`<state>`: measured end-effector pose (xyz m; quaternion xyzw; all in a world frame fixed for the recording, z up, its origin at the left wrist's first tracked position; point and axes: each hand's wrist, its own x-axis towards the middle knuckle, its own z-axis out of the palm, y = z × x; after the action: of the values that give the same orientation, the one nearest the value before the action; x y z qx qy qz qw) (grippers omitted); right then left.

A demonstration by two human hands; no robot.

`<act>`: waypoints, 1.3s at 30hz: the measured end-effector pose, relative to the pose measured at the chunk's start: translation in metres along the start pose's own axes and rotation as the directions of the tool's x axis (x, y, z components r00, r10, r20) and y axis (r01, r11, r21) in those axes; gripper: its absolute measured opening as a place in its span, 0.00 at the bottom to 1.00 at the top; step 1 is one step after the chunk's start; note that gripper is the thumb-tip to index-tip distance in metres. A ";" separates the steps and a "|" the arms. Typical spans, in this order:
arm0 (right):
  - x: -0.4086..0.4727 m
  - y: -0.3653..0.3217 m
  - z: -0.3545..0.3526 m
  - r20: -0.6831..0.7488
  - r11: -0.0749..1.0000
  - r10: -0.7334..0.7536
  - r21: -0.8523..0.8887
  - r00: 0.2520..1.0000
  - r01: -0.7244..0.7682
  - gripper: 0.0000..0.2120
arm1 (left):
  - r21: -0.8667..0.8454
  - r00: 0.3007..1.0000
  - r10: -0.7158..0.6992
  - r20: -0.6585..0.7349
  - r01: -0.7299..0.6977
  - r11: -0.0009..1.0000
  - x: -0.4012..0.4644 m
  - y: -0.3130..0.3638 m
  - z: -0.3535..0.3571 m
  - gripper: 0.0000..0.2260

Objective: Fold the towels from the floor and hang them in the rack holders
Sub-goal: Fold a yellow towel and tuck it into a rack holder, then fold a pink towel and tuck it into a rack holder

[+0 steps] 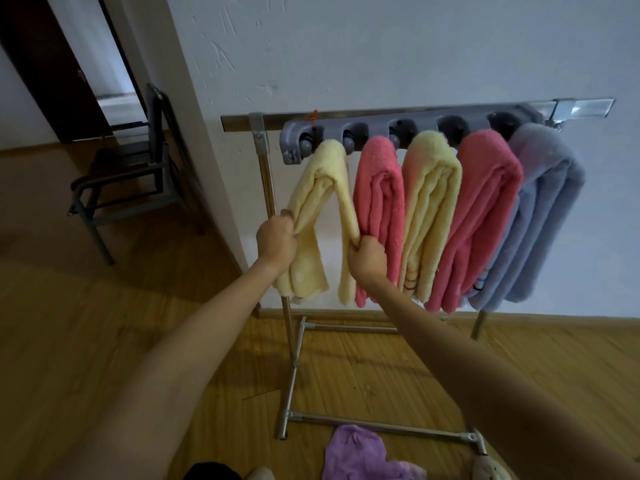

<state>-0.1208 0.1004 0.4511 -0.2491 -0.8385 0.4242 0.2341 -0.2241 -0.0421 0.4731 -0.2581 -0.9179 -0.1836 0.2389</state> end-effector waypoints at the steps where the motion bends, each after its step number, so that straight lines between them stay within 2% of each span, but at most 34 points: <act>1: 0.000 0.002 -0.001 0.013 1.000 -0.020 -0.009 1.000 0.020 0.08 | -0.013 1.000 -0.005 0.004 0.005 1.000 -0.003 0.002 0.002 0.05; 4: 0.001 0.005 -0.003 0.089 0.996 -0.083 -0.006 0.993 0.084 0.09 | -0.091 1.000 -0.021 0.023 0.023 0.996 -0.010 0.011 0.011 0.06; 6: 0.001 0.007 -0.003 0.169 0.992 -0.120 -0.005 0.978 0.122 0.09 | -0.239 0.996 -0.036 0.076 0.053 0.970 -0.014 0.018 0.017 0.09; 8: 0.001 0.010 -0.004 0.230 0.986 -0.162 -0.002 0.960 0.167 0.07 | -0.403 0.977 -0.060 0.203 0.139 0.905 -0.018 0.024 0.023 0.14; 10: -0.001 0.017 -0.005 0.252 0.980 -0.190 -0.003 0.949 0.197 0.06 | -0.480 0.929 -0.065 0.365 0.248 0.841 -0.025 0.027 0.032 0.18; 13: -0.005 0.030 -0.009 0.244 0.975 -0.209 -0.020 0.947 0.221 0.08 | -0.449 0.852 -0.044 0.521 0.318 0.835 -0.044 0.023 0.049 0.18; 19: -0.033 0.093 -0.001 0.313 0.968 -0.200 -0.083 0.928 0.237 0.10 | -0.353 0.728 -0.040 0.684 0.379 0.856 -0.106 0.007 0.090 0.21; 23: -0.070 0.170 0.014 0.459 0.964 -0.032 -0.220 0.888 0.149 0.13 | -0.231 0.609 -0.072 0.790 0.404 0.885 -0.167 0.001 0.127 0.26; 26: -0.103 0.230 0.027 0.554 0.932 0.164 -0.358 0.816 0.056 0.21 | -0.145 0.518 -0.088 0.851 0.394 0.908 -0.215 0.000 0.159 0.25; 29: -0.136 0.286 0.039 0.607 0.900 0.306 -0.437 0.733 -0.014 0.23 | -0.081 0.441 -0.100 0.892 0.374 0.924 -0.257 0.000 0.192 0.22; 33: -0.176 0.347 0.051 0.634 0.874 0.406 -0.480 0.659 -0.076 0.23 | -0.076 0.365 -0.067 0.929 0.365 0.928 -0.312 0.004 0.232 0.10; 36: -0.197 0.384 0.064 0.675 0.851 0.448 -0.523 0.586 -0.048 0.22 | -0.071 0.272 -0.028 0.962 0.348 0.935 -0.348 0.007 0.261 0.12; 39: -0.210 0.413 0.079 0.718 0.843 0.469 -0.538 0.514 -0.018 0.25 | -0.024 0.204 -0.048 0.978 0.338 0.941 -0.372 0.009 0.295 0.11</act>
<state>0.0826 0.1371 0.0292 -0.1866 -0.8771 0.3054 -0.3205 -0.0408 -0.0430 0.0353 -0.2239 -0.8627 -0.1186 -0.4377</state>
